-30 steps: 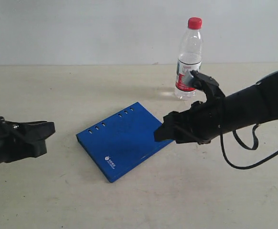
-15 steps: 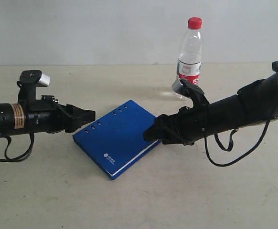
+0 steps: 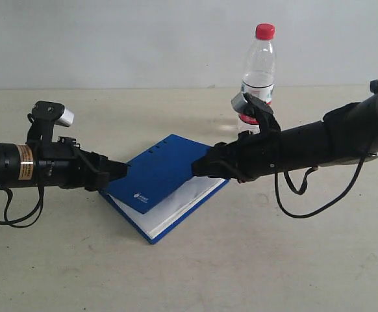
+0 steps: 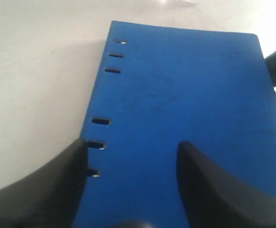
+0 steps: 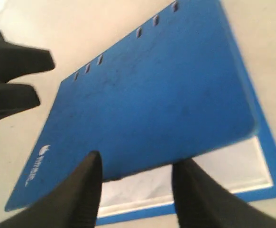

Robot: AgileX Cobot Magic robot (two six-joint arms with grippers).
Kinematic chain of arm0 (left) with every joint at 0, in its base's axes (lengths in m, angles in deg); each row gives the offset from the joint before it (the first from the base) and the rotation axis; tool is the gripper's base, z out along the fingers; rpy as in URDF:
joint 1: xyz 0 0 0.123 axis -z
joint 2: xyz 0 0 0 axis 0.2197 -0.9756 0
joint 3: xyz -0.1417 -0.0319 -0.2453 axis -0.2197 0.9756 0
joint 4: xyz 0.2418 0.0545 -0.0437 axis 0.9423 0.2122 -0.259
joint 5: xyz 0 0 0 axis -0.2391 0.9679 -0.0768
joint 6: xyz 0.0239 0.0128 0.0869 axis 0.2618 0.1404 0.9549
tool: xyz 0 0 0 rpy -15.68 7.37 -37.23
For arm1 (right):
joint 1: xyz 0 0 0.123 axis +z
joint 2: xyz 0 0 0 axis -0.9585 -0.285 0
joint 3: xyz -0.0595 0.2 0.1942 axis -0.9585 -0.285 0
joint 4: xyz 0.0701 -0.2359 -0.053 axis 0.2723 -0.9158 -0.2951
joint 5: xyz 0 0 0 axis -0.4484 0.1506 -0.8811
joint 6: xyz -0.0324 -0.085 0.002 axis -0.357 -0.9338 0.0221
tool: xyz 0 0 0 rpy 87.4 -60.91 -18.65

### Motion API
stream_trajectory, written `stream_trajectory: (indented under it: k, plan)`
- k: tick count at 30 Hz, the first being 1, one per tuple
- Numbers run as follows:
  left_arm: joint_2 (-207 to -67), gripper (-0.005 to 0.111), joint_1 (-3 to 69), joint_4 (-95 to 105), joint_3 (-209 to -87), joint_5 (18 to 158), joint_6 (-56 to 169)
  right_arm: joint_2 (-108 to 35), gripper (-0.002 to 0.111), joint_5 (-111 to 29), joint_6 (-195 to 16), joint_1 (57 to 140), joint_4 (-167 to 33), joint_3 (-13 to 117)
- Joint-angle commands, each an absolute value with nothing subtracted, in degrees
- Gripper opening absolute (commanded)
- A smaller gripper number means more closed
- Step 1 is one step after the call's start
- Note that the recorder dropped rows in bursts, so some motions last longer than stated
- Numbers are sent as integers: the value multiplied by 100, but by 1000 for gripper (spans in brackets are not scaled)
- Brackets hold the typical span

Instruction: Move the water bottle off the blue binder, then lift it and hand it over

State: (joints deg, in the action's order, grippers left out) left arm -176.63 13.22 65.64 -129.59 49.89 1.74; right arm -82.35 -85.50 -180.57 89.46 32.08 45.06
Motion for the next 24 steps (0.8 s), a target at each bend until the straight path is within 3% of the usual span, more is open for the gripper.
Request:
stream_trajectory:
  k: [1,3,8,14,18,24]
  plan:
    - [-17679,52,1330,6425,-12984,4952,211,-8211,7,-8457,-18108,8940,3271,4769]
    - [-17679,52,1330,6401,-12984,4994,229,-8211,0,-8498,-18108,8940,3271,4823]
    - [-17679,52,1330,6385,-12984,5354,291,-8211,0,-8242,-18118,8929,3153,4838]
    - [-17679,52,1330,6362,-12984,5405,309,-8211,0,-7319,-16927,8929,281,4838]
    - [-17679,52,1330,6362,-12984,5369,309,-8211,0,-7424,-15684,8834,-1865,4838]
    - [-17679,52,1330,6383,-12995,5112,309,-8211,0,-7700,-15249,8337,-2249,4838]
